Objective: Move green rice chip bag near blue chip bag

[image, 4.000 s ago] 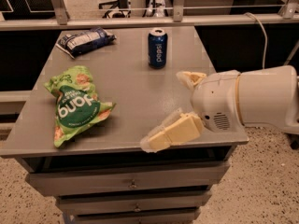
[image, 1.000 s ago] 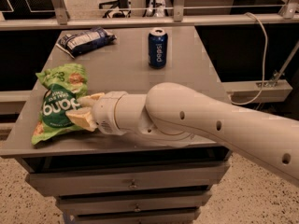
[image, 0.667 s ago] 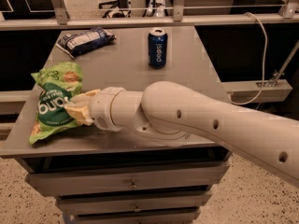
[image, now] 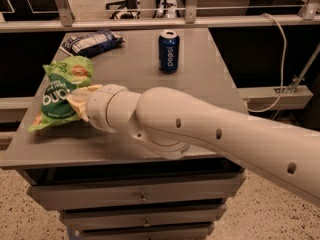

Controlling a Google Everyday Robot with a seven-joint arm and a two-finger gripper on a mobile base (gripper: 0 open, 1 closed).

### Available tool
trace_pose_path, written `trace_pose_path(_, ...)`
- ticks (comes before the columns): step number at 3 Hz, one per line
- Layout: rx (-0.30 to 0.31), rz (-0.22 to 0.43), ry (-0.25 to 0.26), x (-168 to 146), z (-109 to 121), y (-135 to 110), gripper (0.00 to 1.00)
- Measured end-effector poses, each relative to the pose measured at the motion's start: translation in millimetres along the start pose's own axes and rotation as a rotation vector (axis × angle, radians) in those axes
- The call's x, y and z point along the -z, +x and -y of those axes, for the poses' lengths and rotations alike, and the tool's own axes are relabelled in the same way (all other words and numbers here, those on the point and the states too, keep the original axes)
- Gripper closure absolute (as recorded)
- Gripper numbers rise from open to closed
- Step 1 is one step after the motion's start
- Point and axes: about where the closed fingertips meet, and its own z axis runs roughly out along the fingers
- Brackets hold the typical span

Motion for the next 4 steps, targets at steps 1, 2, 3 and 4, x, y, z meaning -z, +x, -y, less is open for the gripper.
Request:
trace_pose_path(1,0.009,0.027,0.092,-10.0,15.0,-9.4,1.0)
trace_pose_path(2,-0.019,0.048,0.184,-29.1,36.0,-12.1,1.0)
trace_pose_path(3,-0.06,0.055,0.218,-44.5,45.8,-9.5,1.0)
trace_pose_path(4,-0.095,0.071,0.232,-63.2,52.3,-10.7,1.0)
